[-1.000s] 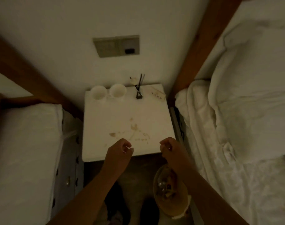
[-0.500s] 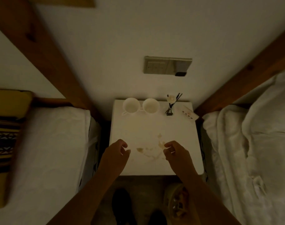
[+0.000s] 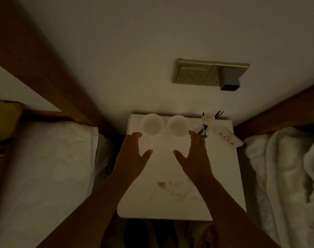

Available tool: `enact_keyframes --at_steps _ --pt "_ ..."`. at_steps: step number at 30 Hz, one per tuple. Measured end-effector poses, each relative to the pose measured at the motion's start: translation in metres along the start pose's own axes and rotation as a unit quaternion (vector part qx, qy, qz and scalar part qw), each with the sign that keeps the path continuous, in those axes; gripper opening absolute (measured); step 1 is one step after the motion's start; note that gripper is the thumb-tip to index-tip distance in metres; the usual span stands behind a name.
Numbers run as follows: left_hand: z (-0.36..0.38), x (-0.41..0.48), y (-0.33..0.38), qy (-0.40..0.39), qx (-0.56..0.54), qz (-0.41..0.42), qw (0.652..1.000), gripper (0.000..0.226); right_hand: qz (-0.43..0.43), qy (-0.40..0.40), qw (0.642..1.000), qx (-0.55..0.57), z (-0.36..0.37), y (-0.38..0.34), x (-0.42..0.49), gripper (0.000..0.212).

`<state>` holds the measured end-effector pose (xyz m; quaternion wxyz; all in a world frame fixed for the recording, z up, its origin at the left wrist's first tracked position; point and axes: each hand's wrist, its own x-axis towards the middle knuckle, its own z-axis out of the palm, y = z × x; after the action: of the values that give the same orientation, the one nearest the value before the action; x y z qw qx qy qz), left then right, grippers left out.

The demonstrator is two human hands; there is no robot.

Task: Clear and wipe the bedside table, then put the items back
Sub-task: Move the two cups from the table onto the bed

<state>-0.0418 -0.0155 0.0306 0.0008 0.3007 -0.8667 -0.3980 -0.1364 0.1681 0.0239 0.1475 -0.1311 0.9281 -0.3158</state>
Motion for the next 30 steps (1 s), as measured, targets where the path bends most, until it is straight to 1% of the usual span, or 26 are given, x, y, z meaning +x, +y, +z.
enact_keyframes --at_steps 3,6,8,9,11,13,16,18,20,21,23,24,25,27,30 --pt "0.013 0.029 0.001 0.033 0.029 0.008 0.999 0.086 -0.029 0.012 0.999 -0.011 0.01 0.003 0.027 0.099" --pt "0.027 0.048 0.001 0.024 0.103 0.002 0.994 0.112 -0.039 0.011 0.999 -0.021 0.018 0.007 0.048 0.111" --pt "0.038 0.06 0.002 0.025 0.147 0.004 0.989 0.123 -0.042 0.014 0.999 -0.03 0.023 0.011 0.063 0.116" --pt "0.045 0.065 0.004 0.027 0.161 0.004 0.987 0.125 -0.044 0.016 0.998 -0.037 0.026 0.013 0.069 0.117" --pt "0.057 0.075 0.005 0.031 0.158 0.003 0.987 0.124 -0.049 0.018 0.998 -0.043 0.032 0.017 0.081 0.119" --pt "0.068 0.082 0.003 0.05 0.133 0.0 0.99 0.116 -0.056 0.013 0.998 -0.033 0.041 0.017 0.09 0.119" --pt "0.074 0.087 0.001 0.091 0.134 -0.012 0.987 0.104 -0.052 0.026 0.998 -0.017 0.049 0.016 0.098 0.113" --pt "0.071 0.084 -0.002 0.095 0.112 -0.036 0.988 0.1 -0.054 0.028 0.998 -0.017 0.053 0.014 0.097 0.108" --pt "0.067 0.076 -0.01 0.097 0.071 -0.061 0.991 0.095 -0.059 0.019 0.998 -0.016 0.055 0.012 0.093 0.104" --pt "0.061 0.066 -0.018 0.099 0.061 -0.074 0.99 0.089 -0.061 0.006 0.998 -0.013 0.059 0.006 0.086 0.103" --pt "0.049 0.044 -0.034 0.105 0.064 -0.09 0.988 0.074 -0.075 -0.02 0.997 -0.004 0.067 -0.005 0.071 0.103" --pt "0.039 0.03 -0.044 0.119 0.063 -0.103 0.986 0.071 -0.088 -0.033 0.996 0.004 0.074 -0.015 0.063 0.103" --pt "0.028 0.015 -0.053 0.138 0.041 -0.127 0.982 0.075 -0.1 -0.049 0.994 0.01 0.081 -0.025 0.055 0.103" --pt "0.01 -0.012 -0.072 0.177 0.0 -0.186 0.967 0.092 -0.118 -0.081 0.99 0.016 0.093 -0.042 0.041 0.104" --pt "-0.018 -0.066 -0.108 0.197 -0.008 -0.264 0.944 0.102 -0.157 -0.145 0.977 0.014 0.124 -0.072 0.008 0.107"
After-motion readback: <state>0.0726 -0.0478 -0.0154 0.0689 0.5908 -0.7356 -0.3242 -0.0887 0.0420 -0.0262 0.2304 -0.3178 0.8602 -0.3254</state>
